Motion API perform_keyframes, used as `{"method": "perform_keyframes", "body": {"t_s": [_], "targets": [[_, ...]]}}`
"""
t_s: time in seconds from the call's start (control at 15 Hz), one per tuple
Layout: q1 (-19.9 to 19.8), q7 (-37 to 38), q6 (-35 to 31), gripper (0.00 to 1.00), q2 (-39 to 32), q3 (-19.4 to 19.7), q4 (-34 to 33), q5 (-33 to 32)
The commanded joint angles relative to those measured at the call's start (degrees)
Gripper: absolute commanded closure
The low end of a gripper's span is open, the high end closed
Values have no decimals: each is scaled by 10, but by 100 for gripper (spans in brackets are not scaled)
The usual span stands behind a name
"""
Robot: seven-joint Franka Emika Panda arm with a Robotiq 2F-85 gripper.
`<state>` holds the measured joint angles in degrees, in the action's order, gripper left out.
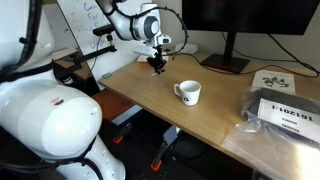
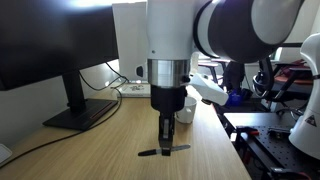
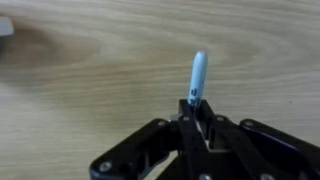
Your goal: Remove the pen from the white mug
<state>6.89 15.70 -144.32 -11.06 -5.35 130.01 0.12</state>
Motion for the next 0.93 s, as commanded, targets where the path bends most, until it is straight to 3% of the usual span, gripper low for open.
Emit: {"method": "perform_keyframes", "body": {"t_s": [0.0,0.07,0.13,0.27,0.67,0.87], "targets": [[25,44,-47,97,-19,4,0,-9],[32,51,-72,61,-18,6,6,-15],[37,51,-97,60,-14,9,13,-21],[39,44,-106,47,-2,14,20,-27],[1,10,3,3,124,42,58,-69],[-27,-114,66,0,193,49,77,-7]]}}
